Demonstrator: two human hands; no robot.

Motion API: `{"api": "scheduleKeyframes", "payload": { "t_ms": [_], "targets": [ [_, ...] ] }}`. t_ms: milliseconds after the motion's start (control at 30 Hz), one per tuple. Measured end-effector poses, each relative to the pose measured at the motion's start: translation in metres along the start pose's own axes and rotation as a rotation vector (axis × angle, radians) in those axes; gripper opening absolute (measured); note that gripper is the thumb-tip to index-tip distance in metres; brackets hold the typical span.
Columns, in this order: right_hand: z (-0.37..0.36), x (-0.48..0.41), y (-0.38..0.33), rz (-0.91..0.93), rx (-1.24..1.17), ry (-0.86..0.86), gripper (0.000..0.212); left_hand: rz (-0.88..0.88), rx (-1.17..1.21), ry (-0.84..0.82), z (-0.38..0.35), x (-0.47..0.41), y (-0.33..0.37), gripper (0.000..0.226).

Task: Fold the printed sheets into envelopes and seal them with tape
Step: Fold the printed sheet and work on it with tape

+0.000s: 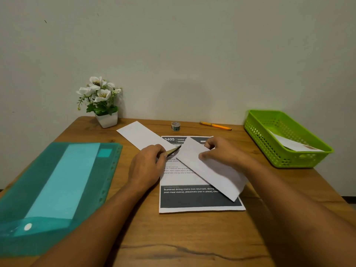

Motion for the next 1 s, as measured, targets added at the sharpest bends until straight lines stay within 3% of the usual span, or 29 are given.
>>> {"api": "scheduleKeyframes", "payload": {
  "t_ms": [300, 467, 867, 1000],
  "targets": [
    [-0.001, 0.003, -0.002, -0.054, -0.261, 0.064, 0.016, 0.0, 0.005, -0.019, 0.002, 0.002, 0.001, 0.018],
    [-0.01, 0.003, -0.007, -0.052, -0.367, 0.074, 0.025, -0.07, -0.003, -0.014, 0.001, 0.002, -0.002, 0.026],
    [-0.026, 0.009, -0.029, -0.049, -0.341, 0.023, 0.031, -0.219, -0.012, -0.052, -0.004, 0.001, -0.002, 0.035],
    [-0.019, 0.01, -0.034, -0.009, -0.3, 0.082, 0.029, -0.243, -0.029, -0.064, -0.005, 0.002, -0.001, 0.036]
  ]
}}
Point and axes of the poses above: each hand's wrist, its own x-axis away from the middle knuckle, its own z-axis out of the back of the hand, y = z × x, the point moved 2 cm from there along -x, towards the middle knuckle, and after that the axes turned 2 degrees about -x, right-handed, at the moved point
